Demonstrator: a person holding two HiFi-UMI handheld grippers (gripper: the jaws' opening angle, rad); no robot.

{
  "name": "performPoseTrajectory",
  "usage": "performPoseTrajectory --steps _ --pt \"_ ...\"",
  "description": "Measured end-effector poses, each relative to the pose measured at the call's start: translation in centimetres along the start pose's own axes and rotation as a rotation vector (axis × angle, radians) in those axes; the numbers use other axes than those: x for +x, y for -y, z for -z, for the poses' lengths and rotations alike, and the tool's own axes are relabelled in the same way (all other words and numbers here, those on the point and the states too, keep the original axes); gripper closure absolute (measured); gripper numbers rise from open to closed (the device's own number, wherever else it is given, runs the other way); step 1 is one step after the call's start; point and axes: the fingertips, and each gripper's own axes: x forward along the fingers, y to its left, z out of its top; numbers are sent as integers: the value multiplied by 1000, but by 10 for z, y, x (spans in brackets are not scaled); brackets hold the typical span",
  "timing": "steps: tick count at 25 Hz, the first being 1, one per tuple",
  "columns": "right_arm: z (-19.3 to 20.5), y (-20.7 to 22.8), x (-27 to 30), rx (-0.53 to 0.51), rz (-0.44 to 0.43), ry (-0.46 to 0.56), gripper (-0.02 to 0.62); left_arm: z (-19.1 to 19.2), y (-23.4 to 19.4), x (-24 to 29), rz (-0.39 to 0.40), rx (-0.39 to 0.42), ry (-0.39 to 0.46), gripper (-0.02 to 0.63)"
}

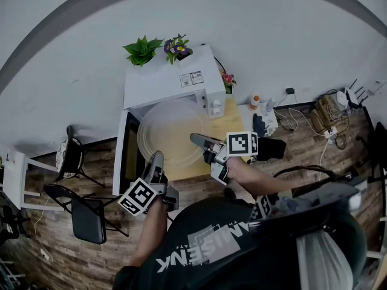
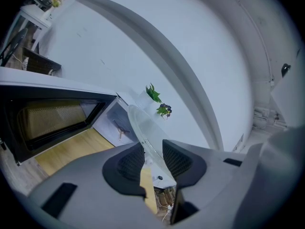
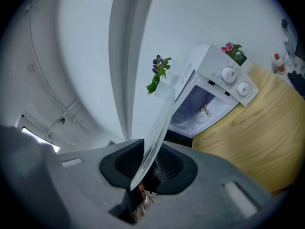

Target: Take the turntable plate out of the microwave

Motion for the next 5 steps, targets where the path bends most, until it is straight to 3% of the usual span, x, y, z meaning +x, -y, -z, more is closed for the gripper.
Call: performPoseTrajectory --steps 5 --pt "-5 4 3 3 8 -3 517 -3 -1 6 3 1 0 485"
